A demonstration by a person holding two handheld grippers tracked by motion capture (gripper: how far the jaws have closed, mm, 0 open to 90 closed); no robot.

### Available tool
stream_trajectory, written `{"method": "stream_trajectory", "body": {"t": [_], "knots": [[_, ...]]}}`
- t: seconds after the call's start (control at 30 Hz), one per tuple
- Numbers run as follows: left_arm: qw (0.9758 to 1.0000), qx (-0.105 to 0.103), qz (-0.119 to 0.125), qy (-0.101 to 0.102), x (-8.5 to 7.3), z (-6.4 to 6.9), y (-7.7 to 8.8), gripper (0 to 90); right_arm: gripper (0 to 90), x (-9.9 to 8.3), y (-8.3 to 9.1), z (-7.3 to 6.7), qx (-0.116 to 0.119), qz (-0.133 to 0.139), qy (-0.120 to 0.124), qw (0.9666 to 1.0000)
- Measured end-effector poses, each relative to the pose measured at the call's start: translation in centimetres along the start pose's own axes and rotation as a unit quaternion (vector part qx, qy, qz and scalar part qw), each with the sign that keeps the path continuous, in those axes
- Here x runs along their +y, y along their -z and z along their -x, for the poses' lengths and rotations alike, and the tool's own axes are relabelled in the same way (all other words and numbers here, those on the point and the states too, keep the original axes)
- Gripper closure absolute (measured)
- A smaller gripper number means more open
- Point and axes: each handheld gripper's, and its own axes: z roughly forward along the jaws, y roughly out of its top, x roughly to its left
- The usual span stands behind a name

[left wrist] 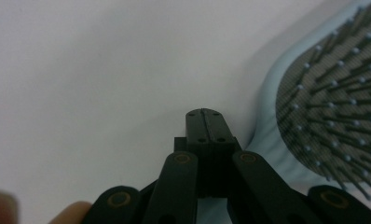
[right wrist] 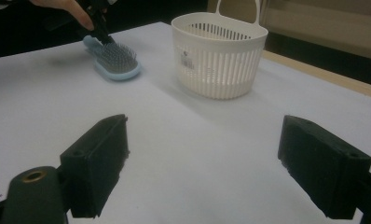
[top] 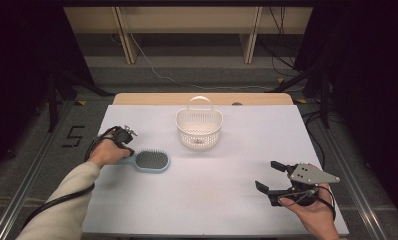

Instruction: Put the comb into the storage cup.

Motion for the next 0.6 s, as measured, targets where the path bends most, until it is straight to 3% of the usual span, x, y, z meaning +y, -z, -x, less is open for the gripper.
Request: {"method": "stream_trajectory", "body": {"t": [0.2,0.23,0.33,0.4,0.6], "knots": [[0.9996,-0.022,-0.007,0.019,-1.9,1.2,1.0,90.0,16.7,0.1,-0.1,0.0,0.0,-0.002,0.001,1.0],[0.9989,-0.039,-0.008,0.025,-2.7,1.7,1.4,90.0,16.7,0.1,-0.1,0.0,0.001,-0.002,0.002,1.0],[0.9978,-0.054,-0.008,0.037,-3.4,2.3,1.8,90.0,16.8,0.1,-0.1,0.0,0.001,-0.002,0.002,1.0],[0.9959,-0.079,-0.007,0.043,-4.4,3.3,2.3,90.0,16.8,0.1,-0.2,0.0,0.002,-0.002,0.003,1.0],[0.9954,-0.091,-0.004,0.03,-5.4,5.2,2.9,90.0,16.9,0.2,-0.3,-0.1,0.004,-0.002,0.003,1.0]]}}
